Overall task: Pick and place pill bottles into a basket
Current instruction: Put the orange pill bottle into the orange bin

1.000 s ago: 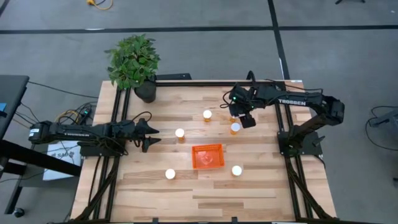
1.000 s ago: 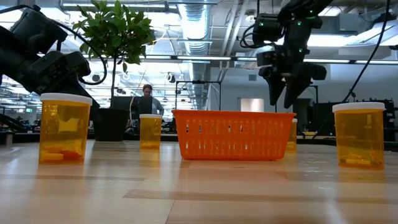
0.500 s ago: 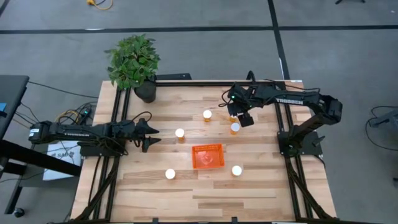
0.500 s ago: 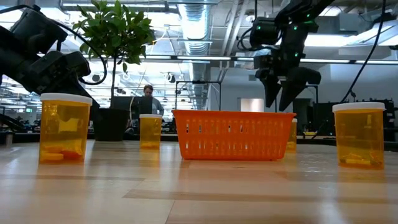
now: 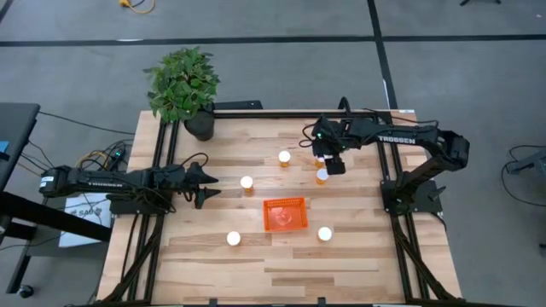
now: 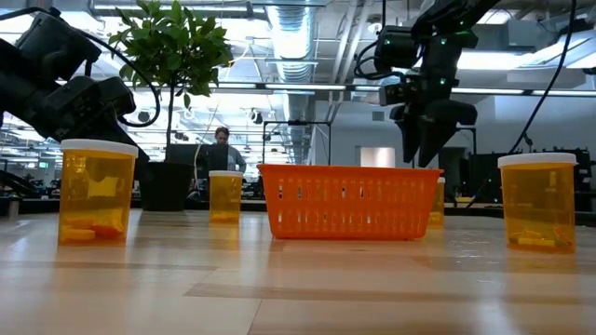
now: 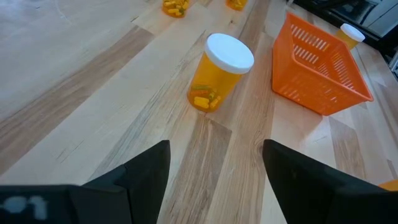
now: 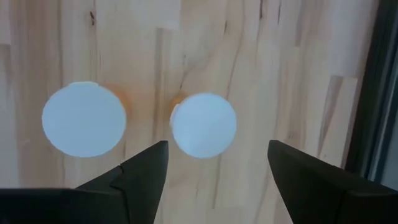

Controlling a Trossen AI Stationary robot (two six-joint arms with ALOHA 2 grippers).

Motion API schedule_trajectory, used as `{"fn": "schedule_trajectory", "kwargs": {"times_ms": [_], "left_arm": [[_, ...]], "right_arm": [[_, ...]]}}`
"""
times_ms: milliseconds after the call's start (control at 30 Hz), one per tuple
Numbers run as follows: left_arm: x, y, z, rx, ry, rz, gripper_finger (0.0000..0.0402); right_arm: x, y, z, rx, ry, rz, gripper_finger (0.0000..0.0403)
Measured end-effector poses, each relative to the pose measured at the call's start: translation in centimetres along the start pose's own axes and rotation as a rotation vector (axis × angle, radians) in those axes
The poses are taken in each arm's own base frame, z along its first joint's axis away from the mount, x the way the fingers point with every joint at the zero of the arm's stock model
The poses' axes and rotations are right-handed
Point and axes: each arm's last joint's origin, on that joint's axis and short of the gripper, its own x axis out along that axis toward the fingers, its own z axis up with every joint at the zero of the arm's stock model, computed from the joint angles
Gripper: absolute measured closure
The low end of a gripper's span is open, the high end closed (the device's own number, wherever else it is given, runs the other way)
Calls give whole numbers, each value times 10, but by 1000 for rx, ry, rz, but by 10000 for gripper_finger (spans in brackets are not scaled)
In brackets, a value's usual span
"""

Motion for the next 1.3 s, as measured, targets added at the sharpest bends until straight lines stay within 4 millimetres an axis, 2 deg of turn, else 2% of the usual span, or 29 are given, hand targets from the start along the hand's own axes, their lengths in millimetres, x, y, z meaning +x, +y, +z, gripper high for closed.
{"fn": "schedule_trajectory", "kwargs": {"times_ms": [567,833,1300], "left_arm": [[0,0,0,0,0,0,156],[0,0,0,0,-1,0,156],[0,0,0,0,-1,1,156]], "right_arm": [[0,-1,-4,-29,26,17,132],[23,-1,3,-32,65,52,132],[28,-1,7,-32,39,60,132]]}}
